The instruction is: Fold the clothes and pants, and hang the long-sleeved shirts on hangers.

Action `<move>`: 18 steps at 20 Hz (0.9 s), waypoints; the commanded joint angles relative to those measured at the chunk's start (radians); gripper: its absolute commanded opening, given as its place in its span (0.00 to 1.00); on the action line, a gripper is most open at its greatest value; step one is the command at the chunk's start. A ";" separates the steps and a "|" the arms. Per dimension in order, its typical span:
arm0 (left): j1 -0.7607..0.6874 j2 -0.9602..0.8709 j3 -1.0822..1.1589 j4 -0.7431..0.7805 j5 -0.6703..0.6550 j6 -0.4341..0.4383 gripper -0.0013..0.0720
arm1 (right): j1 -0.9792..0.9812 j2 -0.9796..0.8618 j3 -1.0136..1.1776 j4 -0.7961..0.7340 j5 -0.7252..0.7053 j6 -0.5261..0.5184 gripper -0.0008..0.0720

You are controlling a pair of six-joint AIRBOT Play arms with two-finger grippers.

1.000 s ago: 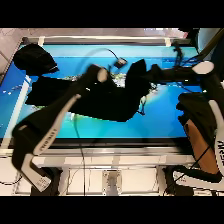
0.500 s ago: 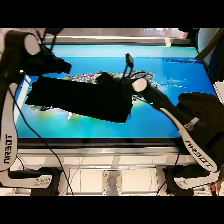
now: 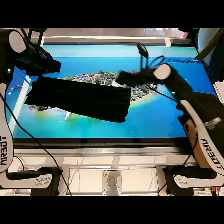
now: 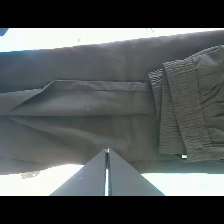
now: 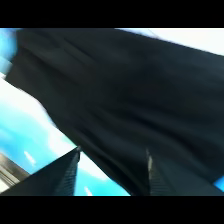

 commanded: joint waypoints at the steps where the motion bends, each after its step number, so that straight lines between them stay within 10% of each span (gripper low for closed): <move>1: 0.003 0.001 0.000 0.001 0.010 0.000 0.03 | -0.116 0.050 -0.272 0.000 0.074 0.010 0.85; 7: 0.003 0.001 0.000 0.001 0.010 0.005 0.04 | -0.198 -0.164 -0.483 0.776 -0.160 -0.519 0.93; 18: 0.003 0.001 0.000 0.001 0.006 0.005 0.04 | -0.127 -0.430 -0.108 0.716 -0.046 -0.401 0.82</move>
